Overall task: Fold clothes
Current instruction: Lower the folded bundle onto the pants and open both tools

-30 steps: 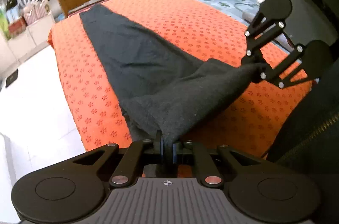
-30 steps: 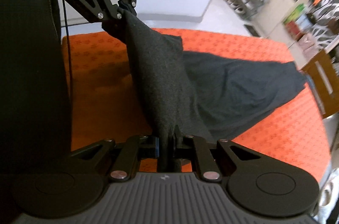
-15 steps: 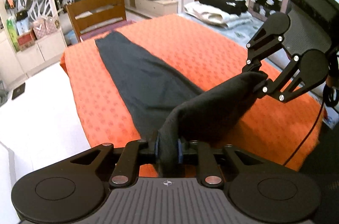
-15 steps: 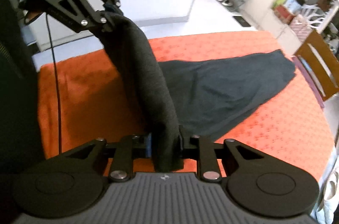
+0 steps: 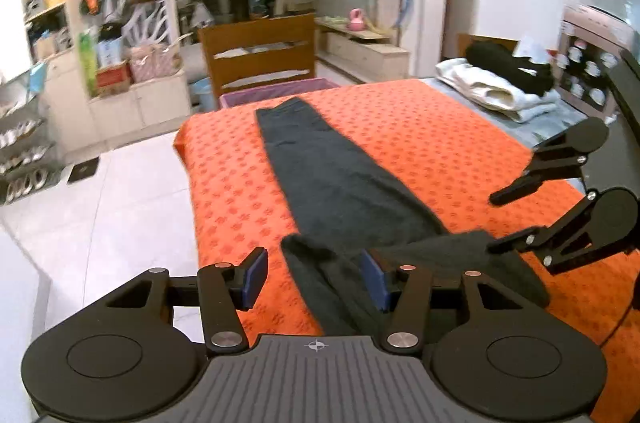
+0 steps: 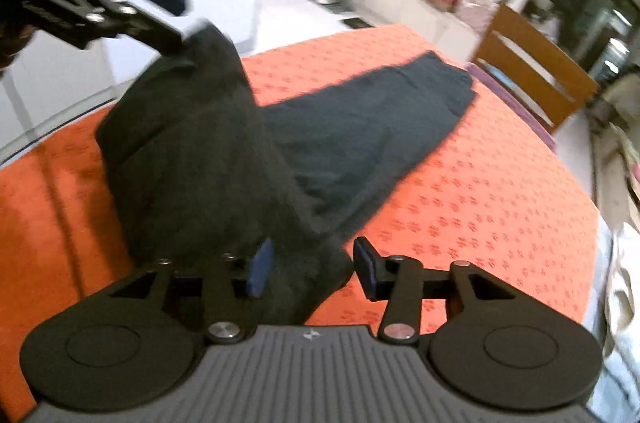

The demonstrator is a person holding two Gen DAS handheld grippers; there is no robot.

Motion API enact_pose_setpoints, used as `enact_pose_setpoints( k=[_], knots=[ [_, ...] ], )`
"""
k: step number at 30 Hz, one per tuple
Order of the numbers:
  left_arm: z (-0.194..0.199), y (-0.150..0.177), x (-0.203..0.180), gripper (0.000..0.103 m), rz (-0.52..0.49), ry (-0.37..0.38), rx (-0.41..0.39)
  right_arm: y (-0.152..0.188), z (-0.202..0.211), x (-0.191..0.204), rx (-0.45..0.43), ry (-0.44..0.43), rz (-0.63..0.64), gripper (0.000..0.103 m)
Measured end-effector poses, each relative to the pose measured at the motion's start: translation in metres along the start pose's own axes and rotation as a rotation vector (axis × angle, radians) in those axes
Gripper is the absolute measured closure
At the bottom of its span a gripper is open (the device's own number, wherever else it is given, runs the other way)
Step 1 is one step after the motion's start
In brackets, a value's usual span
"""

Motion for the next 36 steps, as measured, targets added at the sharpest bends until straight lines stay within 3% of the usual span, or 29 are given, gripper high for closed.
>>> enact_pose_setpoints(
  k=[3, 8, 11, 14, 18, 24, 25, 27, 33, 36],
  knots=[
    [-0.001, 0.015, 0.004, 0.048, 0.079, 0.03, 0.061, 0.007, 0.004, -0.011, -0.052, 0.029, -0.114, 0.038],
    [-0.007, 0.044, 0.008, 0.048, 0.25, 0.079, 0.172, 0.033, 0.011, -0.023, -0.141, -0.035, -0.412, 0.037],
    [-0.004, 0.053, 0.003, 0.049, 0.321, 0.113, 0.193, 0.051, 0.021, -0.014, -0.187, -0.092, -0.584, 0.037],
    [0.0, 0.056, -0.004, 0.057, 0.343, 0.129, 0.184, 0.063, 0.018, -0.008, -0.196, -0.118, -0.659, 0.037],
    [0.003, 0.056, -0.01, 0.059, 0.319, 0.116, 0.154, 0.068, 0.004, -0.003, -0.193, -0.16, -0.712, 0.041],
    [-0.011, 0.064, -0.012, 0.054, 0.362, 0.134, 0.211, 0.06, -0.009, -0.004, -0.218, -0.228, -0.767, 0.052],
    [-0.013, 0.065, -0.01, 0.071, 0.398, 0.149, 0.218, 0.058, -0.01, -0.004, -0.224, -0.239, -0.77, 0.057],
    [-0.01, 0.064, -0.006, 0.095, 0.437, 0.182, 0.215, 0.052, -0.01, -0.004, -0.236, -0.26, -0.767, 0.088],
    [0.007, 0.075, -0.007, 0.094, 0.404, 0.19, 0.213, 0.022, 0.006, 0.003, -0.284, -0.231, -0.606, 0.093],
    [0.004, 0.083, 0.0, 0.08, 0.403, 0.121, 0.208, 0.028, -0.007, -0.001, -0.222, -0.18, -0.574, 0.088]
  ],
)
Point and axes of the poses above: each gripper's, at about its wrist camera, not at the fingertips, and z roughly against the way its jaws point, x to its left, y to its underside, the point moved 10 cm from there along -z, roughly the way its jaws point, and after that the axes turned 14 degrees about -y, right-handed, at the moved point
